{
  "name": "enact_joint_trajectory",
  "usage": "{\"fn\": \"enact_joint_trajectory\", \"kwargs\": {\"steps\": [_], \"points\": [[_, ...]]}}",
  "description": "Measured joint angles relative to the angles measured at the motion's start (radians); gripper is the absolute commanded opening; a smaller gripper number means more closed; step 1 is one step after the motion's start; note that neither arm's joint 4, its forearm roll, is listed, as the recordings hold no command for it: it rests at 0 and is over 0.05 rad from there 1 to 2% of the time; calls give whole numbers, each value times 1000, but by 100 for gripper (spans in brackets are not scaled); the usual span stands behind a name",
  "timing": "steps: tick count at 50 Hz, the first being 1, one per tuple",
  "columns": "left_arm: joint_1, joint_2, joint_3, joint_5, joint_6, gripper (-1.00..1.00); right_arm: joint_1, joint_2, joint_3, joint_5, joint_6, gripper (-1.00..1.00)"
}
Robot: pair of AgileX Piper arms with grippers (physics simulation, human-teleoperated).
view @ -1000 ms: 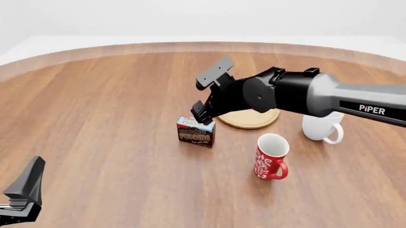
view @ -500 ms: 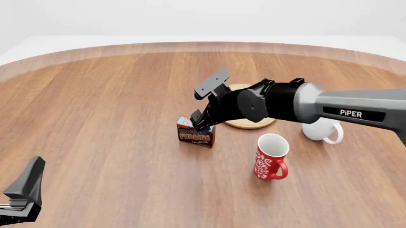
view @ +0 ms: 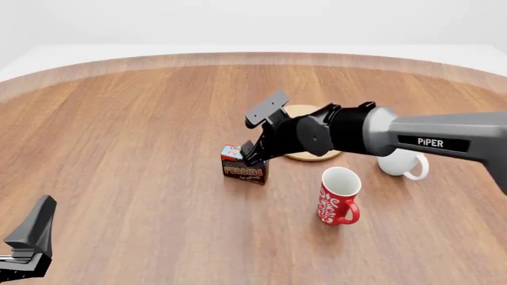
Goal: Put the chocolate pudding to the left of the plate.
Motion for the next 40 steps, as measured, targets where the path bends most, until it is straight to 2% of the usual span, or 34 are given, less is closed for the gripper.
{"fn": "enact_joint_trajectory", "kwargs": {"steps": [40], "points": [[0, 0, 0, 0, 0, 100, -9, 49, 3, -36, 17, 100]]}}
